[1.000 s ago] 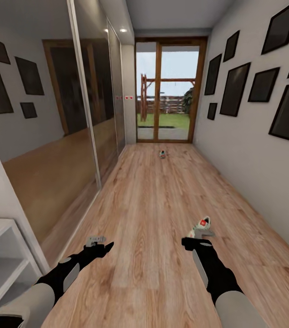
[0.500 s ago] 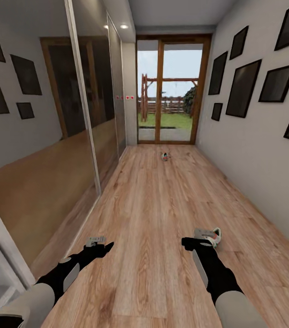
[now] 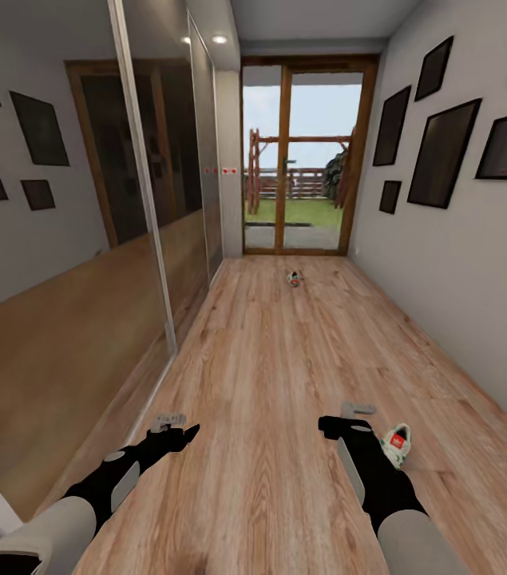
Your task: Pick up the two gym shoes and the two sandals from the corridor floor and place them onto the hallstand (shoe rack) in the corridor, making sure they are on the rack and not on the floor. Arrange them so the two gym shoes are next to each other and the two sandals are next to each other.
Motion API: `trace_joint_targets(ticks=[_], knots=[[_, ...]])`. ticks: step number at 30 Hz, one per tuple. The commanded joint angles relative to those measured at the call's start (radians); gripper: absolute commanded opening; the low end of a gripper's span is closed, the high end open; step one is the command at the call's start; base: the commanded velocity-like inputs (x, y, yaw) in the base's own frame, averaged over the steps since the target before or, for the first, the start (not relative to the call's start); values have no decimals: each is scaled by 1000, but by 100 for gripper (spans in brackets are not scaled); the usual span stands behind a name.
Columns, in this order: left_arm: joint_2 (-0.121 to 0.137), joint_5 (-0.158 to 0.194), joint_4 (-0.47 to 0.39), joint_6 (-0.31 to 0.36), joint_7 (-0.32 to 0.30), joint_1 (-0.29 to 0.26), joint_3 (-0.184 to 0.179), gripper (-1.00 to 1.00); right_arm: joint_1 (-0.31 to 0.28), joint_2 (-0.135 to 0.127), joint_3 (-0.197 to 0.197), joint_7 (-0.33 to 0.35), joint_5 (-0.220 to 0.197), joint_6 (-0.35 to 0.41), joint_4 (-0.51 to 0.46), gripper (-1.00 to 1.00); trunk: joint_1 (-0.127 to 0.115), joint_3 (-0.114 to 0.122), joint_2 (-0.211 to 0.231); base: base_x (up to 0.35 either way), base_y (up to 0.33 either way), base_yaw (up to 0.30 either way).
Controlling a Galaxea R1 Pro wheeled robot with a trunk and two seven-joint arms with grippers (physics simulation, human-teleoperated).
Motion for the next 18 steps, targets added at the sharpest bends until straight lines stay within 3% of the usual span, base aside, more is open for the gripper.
trace_joint_targets(ticks=[1,18], knots=[[1,9,1,-4,-2,-1,-7,100,0,1,-3,0,5,6,-2,100,0,-1,0,345,71,0],[1,8,1,-4,-2,-1,-7,100,0,1,-3,0,6,6,-2,100,0,-1,0,345,12,0]])
